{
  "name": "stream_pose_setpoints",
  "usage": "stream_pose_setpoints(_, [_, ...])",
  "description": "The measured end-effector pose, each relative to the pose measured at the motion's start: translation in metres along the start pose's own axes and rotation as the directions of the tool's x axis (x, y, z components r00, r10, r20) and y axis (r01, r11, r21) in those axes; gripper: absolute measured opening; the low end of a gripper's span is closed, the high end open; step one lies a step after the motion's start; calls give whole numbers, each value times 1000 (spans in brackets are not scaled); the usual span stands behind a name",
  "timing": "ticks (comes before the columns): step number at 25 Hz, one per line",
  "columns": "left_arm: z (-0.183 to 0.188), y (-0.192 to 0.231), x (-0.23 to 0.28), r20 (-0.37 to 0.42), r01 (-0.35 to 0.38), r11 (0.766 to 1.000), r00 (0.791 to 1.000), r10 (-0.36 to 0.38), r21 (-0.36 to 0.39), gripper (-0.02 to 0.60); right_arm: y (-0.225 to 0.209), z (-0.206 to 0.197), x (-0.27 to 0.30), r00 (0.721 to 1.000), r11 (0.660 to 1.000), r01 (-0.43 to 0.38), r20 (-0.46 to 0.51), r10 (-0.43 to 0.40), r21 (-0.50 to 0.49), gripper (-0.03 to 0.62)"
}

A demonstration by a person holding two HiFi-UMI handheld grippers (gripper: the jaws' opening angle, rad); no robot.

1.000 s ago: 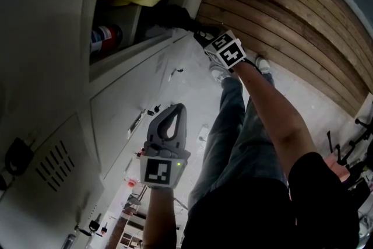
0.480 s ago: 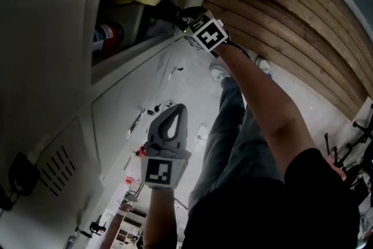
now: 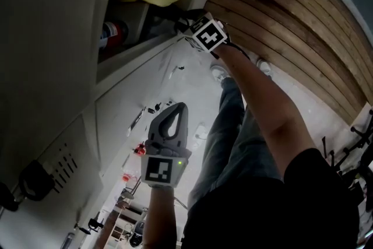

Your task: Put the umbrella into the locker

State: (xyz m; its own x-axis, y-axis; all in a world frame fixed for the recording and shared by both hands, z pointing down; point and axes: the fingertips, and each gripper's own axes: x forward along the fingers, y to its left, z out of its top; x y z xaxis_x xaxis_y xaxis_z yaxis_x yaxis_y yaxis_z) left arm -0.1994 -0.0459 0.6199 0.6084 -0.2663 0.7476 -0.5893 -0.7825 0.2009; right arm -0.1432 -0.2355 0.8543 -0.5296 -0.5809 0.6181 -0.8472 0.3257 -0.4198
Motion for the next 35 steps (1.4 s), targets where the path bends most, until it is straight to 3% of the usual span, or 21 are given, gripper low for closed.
stream_pose_setpoints(12, [19, -20, -3, 37, -6, 1000, 999, 6, 6, 12, 11, 7, -41, 1000, 1000, -21, 20, 21, -1, 140])
stream_pose_setpoints(23, [57, -39, -19, 174, -35, 998, 984, 43, -46, 12, 42, 18, -141, 999, 999, -36, -22, 35, -33, 135])
stream_pose_setpoints(35, [94, -73, -61, 258, -15, 1000, 966, 10, 18, 12, 89, 78, -299, 990, 999, -18, 138, 22, -29, 120])
